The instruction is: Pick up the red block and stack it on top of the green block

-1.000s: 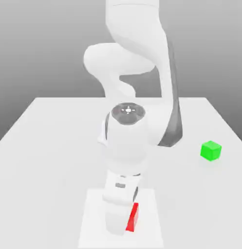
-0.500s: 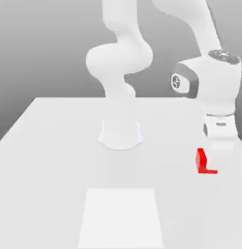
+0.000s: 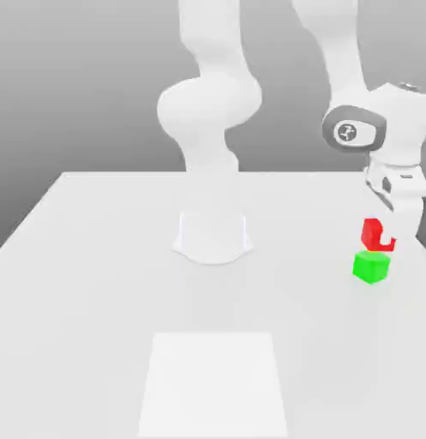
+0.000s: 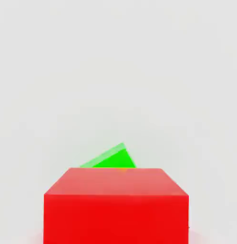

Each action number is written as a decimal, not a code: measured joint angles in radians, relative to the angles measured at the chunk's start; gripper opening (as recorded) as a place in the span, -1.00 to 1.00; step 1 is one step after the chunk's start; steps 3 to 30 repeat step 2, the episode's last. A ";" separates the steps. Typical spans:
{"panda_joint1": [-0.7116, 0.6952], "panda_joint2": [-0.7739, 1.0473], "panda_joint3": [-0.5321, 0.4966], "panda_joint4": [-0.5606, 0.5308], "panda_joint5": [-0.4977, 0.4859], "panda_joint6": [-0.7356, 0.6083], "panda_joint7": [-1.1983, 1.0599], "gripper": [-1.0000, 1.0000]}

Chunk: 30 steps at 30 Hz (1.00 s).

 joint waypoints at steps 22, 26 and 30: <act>0.000 0.000 0.000 0.000 0.000 0.000 0.000 1.00; 0.000 0.000 0.000 0.000 0.000 0.000 0.000 1.00; 0.000 0.000 0.000 0.000 0.000 0.000 0.000 1.00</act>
